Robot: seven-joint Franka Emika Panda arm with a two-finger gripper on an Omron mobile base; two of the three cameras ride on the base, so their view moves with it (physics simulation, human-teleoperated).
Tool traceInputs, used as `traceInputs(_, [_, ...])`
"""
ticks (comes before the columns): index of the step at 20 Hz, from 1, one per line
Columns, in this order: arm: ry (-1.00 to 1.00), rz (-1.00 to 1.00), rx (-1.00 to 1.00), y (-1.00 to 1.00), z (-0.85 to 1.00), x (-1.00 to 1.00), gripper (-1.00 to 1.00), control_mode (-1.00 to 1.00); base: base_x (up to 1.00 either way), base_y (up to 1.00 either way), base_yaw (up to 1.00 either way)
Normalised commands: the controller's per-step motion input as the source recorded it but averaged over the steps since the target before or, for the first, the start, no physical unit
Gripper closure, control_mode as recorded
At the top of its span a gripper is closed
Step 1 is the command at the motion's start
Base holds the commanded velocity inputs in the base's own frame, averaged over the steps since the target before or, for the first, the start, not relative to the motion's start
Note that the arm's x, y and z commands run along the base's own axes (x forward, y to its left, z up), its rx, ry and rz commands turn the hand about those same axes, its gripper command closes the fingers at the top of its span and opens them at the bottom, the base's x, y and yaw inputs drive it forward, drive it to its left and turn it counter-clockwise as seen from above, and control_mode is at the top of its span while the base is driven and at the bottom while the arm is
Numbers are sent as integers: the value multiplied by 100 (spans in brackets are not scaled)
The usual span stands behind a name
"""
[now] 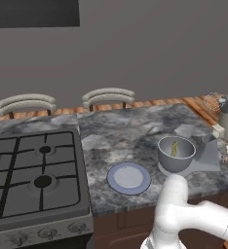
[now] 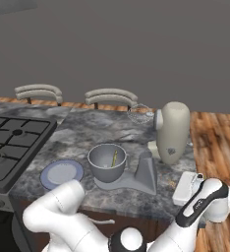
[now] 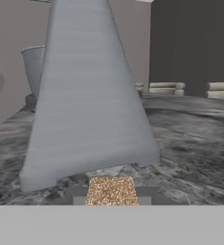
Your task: Add butter and sugar cubes to the stand mixer bowl and then turn on the stand mixer to begin making frosting.
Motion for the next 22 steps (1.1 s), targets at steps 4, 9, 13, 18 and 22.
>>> traceInputs(4, [-11,-3,0,0,22,-66,100,-100,0,0,0])
traceInputs(9, [-9,-2,0,0,6,-62,100,-100,0,0,0])
traceInputs(13, [-7,0,0,0,1,-66,100,-100,0,0,0])
traceInputs(18, [-7,0,-7,34,26,-74,100,-100,0,0,0])
traceInputs(22, [-7,0,-20,88,57,-50,100,-100,0,0,0])
